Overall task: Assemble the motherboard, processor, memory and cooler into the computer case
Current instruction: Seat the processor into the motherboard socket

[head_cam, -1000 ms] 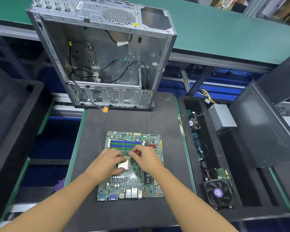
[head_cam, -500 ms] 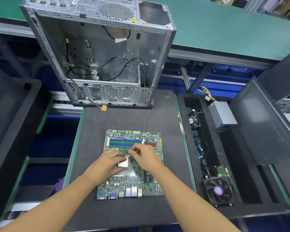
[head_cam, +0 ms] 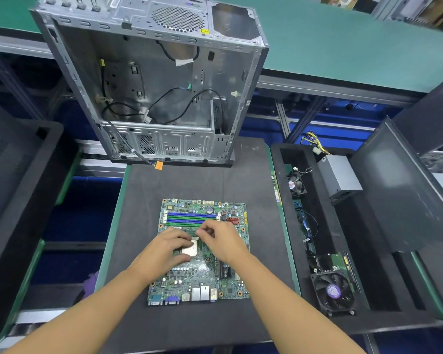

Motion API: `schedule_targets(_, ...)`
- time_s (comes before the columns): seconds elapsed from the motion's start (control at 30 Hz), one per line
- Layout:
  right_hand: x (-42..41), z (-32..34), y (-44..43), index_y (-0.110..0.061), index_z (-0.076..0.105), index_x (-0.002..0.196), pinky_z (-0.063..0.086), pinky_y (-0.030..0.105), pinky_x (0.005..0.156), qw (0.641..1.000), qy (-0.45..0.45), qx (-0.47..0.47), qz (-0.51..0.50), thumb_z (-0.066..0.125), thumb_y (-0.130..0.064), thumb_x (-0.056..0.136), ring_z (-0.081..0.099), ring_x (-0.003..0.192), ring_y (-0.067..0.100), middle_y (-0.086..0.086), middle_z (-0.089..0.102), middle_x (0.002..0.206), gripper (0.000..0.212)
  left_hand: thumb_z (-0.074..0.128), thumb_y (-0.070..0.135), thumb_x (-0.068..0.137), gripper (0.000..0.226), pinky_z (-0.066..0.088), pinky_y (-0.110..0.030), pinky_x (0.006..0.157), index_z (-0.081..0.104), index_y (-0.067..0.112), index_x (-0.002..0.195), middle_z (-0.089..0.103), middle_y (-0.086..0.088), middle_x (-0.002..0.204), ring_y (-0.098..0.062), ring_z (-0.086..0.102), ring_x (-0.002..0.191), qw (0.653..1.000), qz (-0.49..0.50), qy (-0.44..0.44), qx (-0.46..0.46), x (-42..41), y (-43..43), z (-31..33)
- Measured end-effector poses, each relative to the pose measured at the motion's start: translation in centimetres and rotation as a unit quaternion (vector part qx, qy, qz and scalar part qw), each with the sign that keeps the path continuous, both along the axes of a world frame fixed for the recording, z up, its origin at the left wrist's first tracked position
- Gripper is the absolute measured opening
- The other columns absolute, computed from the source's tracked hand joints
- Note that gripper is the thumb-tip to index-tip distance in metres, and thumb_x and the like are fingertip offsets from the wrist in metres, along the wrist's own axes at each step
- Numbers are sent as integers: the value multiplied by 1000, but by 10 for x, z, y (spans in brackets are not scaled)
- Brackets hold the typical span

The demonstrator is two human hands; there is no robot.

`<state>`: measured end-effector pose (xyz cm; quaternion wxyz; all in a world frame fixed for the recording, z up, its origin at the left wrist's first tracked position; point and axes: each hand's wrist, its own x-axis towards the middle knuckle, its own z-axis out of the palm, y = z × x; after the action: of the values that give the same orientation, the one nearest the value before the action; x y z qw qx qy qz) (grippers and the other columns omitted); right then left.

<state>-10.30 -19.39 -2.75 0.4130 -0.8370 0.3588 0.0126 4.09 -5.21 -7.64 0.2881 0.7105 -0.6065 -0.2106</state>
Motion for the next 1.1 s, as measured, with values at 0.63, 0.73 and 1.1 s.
schedule_targets(0.63, -2, 0, 2, -18, 70, 99, 53, 37, 75, 1000, -3, -4, -4, 59, -32, 101, 64, 81, 19, -5, 68, 85, 19, 80, 30, 78, 26, 29, 0, 93, 71, 21, 101, 58, 22, 108, 7, 45, 106, 1000, 24, 17, 0, -5, -1, 1)
schedule_targets(0.73, -2, -1, 2, -18, 70, 98, 52, 35, 75, 1000, -4, -8, -5, 59, -32, 100, 61, 78, 16, -8, 66, 81, 18, 78, 34, 79, 25, 27, 0, 93, 72, 23, 101, 57, 24, 108, 9, 43, 107, 1000, 13, 10, 3, -2, -2, 1)
schedule_targets(1.1, -2, 0, 2, -18, 71, 102, 53, 34, 77, 1000, 1, -2, -1, 58, -33, 101, 62, 81, 15, -10, 65, 83, 19, 68, 41, 85, 22, 38, -10, 91, 68, 26, 102, 52, 23, 108, 5, 42, 108, 999, -32, -15, -1, 3, -2, -1)
